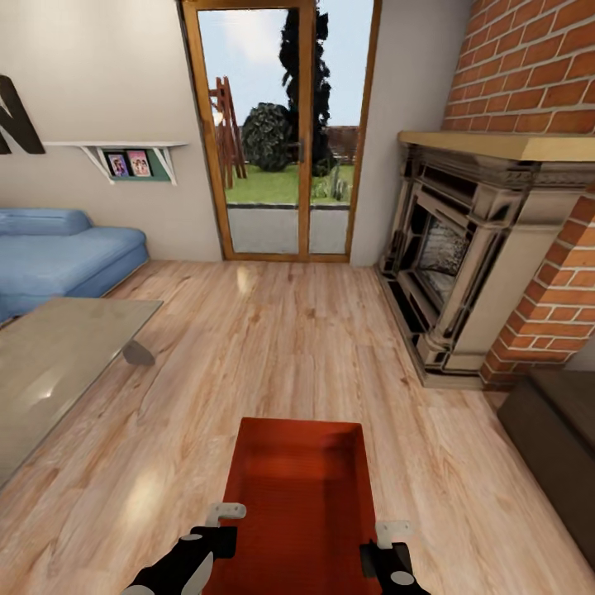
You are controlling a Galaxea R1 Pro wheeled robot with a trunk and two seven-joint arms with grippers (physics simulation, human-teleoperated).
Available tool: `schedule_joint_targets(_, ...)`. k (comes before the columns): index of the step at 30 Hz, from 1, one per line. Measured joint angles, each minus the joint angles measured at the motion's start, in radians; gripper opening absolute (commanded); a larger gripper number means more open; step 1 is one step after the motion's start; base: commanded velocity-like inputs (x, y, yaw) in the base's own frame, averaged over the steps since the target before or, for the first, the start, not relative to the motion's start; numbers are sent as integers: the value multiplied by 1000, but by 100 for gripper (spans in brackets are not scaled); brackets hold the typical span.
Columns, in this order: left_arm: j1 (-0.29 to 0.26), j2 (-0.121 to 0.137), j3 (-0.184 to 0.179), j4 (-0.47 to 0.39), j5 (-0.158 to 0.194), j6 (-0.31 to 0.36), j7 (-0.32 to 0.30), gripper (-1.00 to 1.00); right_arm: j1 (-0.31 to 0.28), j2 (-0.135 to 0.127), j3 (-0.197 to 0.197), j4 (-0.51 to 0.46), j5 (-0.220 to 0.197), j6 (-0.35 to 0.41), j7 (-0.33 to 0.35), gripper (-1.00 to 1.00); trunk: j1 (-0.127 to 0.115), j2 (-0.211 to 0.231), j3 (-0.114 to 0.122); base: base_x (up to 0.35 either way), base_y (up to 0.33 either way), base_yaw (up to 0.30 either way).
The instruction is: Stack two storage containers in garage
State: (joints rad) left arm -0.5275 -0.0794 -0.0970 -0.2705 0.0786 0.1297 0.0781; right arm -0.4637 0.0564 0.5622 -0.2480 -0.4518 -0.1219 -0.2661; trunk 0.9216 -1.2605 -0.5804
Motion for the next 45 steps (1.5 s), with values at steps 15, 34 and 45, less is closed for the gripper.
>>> schedule_joint_targets(15, 0, -1, 2, 1, -2, 0, 0, -100, 0, -1, -2, -1, 2, 2, 0, -100, 0, 0, 0, 0, 0, 137)
schedule_joint_targets(34, 0, -1, 2, 0, -3, 0, 1, -100, 0, -1, 0, -1, 0, 1, -1, -100, 0, 0, 0, 0, 0, 292)
schedule_joint_targets(45, 0, -3, 3, -1, -6, 0, 1, -100, 0, -2, 2, 1, -7, -4, 4, -100, 0, 0, 0, 0, 0, 300)
